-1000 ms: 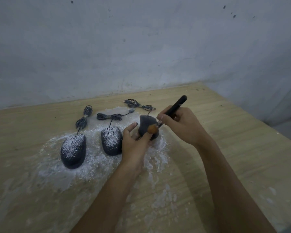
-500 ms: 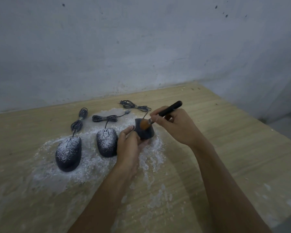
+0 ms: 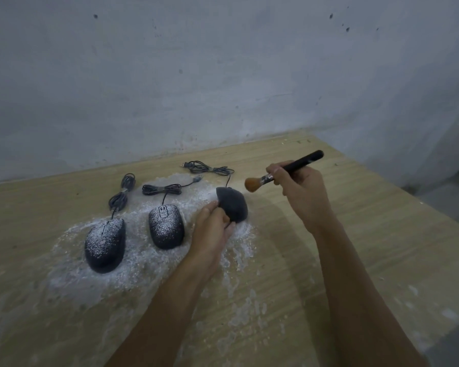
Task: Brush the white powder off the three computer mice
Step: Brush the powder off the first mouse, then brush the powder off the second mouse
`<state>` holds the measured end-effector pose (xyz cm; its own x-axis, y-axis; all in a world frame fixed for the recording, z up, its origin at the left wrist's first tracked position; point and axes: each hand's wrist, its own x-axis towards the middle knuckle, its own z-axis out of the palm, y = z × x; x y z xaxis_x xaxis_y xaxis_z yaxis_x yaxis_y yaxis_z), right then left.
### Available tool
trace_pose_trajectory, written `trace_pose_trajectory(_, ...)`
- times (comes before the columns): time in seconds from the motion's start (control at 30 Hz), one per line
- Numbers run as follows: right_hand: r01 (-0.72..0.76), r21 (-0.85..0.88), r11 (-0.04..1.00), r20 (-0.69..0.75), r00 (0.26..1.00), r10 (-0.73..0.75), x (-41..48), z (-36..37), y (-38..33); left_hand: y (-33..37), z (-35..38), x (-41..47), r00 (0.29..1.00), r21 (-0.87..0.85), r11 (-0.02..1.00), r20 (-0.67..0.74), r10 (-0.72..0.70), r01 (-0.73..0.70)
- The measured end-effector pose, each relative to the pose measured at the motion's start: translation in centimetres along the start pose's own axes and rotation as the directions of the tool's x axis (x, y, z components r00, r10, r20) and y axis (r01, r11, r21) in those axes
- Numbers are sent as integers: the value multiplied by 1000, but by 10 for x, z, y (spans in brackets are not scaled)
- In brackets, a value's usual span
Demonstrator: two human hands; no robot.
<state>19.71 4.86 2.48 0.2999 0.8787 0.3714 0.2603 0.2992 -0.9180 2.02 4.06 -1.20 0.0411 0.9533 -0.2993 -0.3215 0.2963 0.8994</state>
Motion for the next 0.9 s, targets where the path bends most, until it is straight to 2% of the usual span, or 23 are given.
trace_pose_trajectory(0.17, -2, -24, 1000, 57, 998, 3, -2, 6, 7, 3, 4, -7, 999, 254, 967, -21, 41, -34)
trace_pose_trajectory(0.33, 18, -44, 999, 124, 992, -13, -5, 16, 8, 13, 2, -25, 997, 486, 873, -31, 73, -48)
trace_pose_trajectory(0.47, 3, -50, 999, 156, 988, 5, -8, 27, 8, 9, -12, -43, 995, 479, 874, -23, 99, -76)
trace_pose_trajectory(0.6, 23, -70, 997, 209, 978, -8, -13, 39, 5, 9, -45, -63, 954, 439, 868, -73, 291, -232)
trace_pose_trajectory(0.73, 26, -10, 1000, 288, 957, -22, -25, 60, -1, 15, -85, -75, 867, 545, 782, -184, 464, -303)
trace_pose_trajectory(0.83, -76, 127, 989, 349, 937, 27, -41, 81, -4, 14, -99, -77, 832, 617, 737, -232, 504, -275)
trace_pose_trajectory(0.9, -190, 170, 967, 301, 944, 133, -52, 99, -2, 11, -103, -74, 829, 648, 715, -227, 511, -263)
